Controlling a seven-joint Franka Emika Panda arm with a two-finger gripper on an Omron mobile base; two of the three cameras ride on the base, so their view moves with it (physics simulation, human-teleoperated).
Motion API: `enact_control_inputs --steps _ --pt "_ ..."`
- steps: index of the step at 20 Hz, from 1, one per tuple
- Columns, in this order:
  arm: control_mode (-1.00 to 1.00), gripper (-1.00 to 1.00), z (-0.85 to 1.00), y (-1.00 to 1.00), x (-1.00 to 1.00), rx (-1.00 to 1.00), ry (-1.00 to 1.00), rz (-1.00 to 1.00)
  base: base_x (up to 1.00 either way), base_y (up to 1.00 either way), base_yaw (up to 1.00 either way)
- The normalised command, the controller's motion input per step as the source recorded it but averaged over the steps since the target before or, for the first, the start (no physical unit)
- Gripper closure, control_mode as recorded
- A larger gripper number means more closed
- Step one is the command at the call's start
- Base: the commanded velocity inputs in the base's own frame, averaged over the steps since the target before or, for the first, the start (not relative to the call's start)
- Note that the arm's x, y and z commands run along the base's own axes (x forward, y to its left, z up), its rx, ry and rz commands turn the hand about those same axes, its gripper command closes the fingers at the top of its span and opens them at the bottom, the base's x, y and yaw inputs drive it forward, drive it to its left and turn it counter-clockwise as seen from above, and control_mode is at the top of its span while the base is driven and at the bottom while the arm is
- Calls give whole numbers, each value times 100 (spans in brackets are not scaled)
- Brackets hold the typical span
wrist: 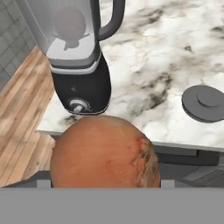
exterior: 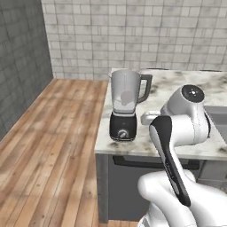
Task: Grab the onions from the fridge, place them in the blender, close the lid, and turn on the blender to create a marinade.
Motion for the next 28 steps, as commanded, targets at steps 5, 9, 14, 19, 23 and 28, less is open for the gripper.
enact_control_inputs --steps 5,9,14,19,23,28 --pt "100 100 0 0 0 0 0 0 31 -27 24" --pt "100 100 0 0 0 0 0 0 36 -34 23" --pt "100 100 0 0 0 0 0 0 32 -35 21" --pt "-100 100 0 -4 0 1 0 2 5 -20 14" --pt "-100 100 7 -28 0 4 0 4 0 0 0" --pt "-100 100 11 -23 0 3 0 0 0 0 0"
